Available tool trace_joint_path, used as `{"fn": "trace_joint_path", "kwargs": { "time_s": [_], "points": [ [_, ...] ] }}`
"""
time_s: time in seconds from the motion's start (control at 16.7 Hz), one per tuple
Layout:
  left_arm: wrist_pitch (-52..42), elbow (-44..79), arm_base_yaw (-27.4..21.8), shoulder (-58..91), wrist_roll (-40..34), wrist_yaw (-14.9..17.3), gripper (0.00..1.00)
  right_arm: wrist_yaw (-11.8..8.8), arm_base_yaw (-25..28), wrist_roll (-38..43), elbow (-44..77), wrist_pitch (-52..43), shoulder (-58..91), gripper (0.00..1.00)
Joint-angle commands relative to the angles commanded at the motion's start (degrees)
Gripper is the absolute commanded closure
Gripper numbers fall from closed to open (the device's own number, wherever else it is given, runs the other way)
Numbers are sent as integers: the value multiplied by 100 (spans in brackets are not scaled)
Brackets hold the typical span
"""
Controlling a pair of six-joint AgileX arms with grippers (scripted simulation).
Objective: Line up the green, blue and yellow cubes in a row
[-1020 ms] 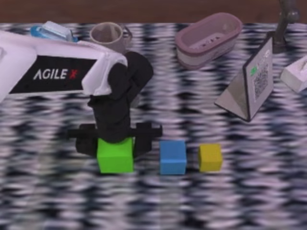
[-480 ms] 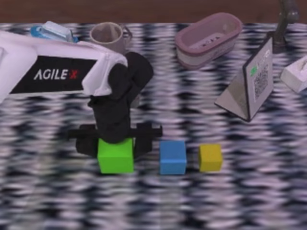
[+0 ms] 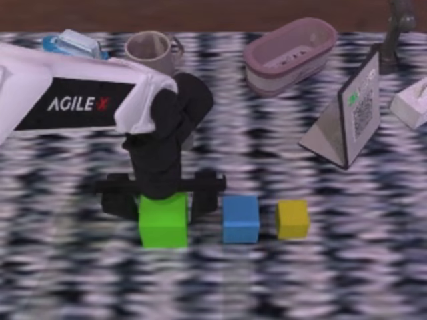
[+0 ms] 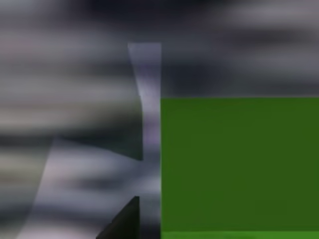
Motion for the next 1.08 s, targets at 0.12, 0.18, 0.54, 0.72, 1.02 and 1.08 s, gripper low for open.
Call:
{"fn": "trace_joint_path", "kwargs": {
  "time_s": [0.12, 0.18, 0.54, 0.72, 1.02, 1.08],
  "points": [
    [0, 0, 0, 0, 0, 0, 0, 0, 0, 0, 0, 0, 0, 0],
    [0, 0, 0, 0, 0, 0, 0, 0, 0, 0, 0, 0, 0, 0],
    [-21, 19, 6, -9, -2, -1, 0, 0, 0, 0, 0, 0, 0, 0],
    [-441, 296, 16, -153, 1, -6, 0, 0, 0, 0, 0, 0, 0, 0],
    [-1404, 851, 102, -535, -19, -4, 0, 0, 0, 0, 0, 0, 0, 0],
    [-1438, 879, 109, -564, -19, -4, 0, 0, 0, 0, 0, 0, 0, 0]
  ]
}}
